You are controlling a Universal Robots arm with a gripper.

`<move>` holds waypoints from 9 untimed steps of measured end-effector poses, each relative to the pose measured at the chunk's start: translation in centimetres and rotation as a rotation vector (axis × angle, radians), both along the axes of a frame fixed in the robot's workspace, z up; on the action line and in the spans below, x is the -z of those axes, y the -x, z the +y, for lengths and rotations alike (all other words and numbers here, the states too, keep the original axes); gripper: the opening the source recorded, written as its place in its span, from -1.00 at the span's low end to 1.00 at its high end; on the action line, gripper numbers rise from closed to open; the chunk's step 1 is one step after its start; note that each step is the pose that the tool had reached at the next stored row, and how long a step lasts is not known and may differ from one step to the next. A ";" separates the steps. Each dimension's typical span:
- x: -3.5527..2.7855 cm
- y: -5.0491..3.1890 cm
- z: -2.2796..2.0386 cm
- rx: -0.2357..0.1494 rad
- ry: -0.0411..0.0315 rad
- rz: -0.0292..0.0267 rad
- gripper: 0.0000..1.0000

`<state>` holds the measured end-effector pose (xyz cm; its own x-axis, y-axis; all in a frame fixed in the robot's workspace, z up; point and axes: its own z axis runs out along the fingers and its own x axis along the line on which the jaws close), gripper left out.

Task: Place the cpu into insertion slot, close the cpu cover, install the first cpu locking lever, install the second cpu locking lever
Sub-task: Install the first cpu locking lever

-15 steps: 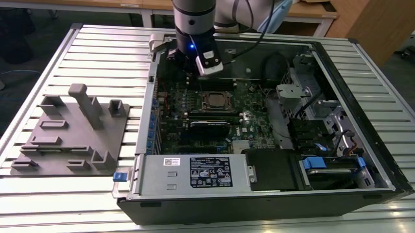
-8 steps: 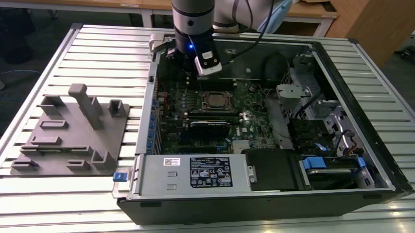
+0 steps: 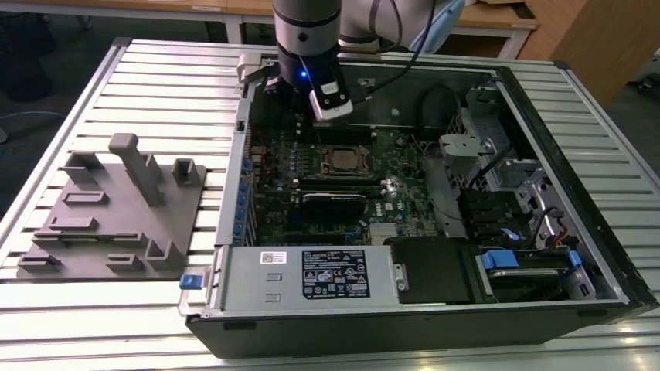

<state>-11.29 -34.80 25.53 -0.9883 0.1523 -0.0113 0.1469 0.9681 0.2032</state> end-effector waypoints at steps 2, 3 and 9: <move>0.02 0.02 0.00 0.000 0.0001 0.0000 -0.79; 0.05 0.06 0.00 0.000 0.0000 0.0000 -0.79; 0.13 0.21 0.29 0.000 0.0001 0.0000 -0.79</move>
<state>-11.50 -34.51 25.40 -0.9883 0.1522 -0.0112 0.1468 0.9681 0.2031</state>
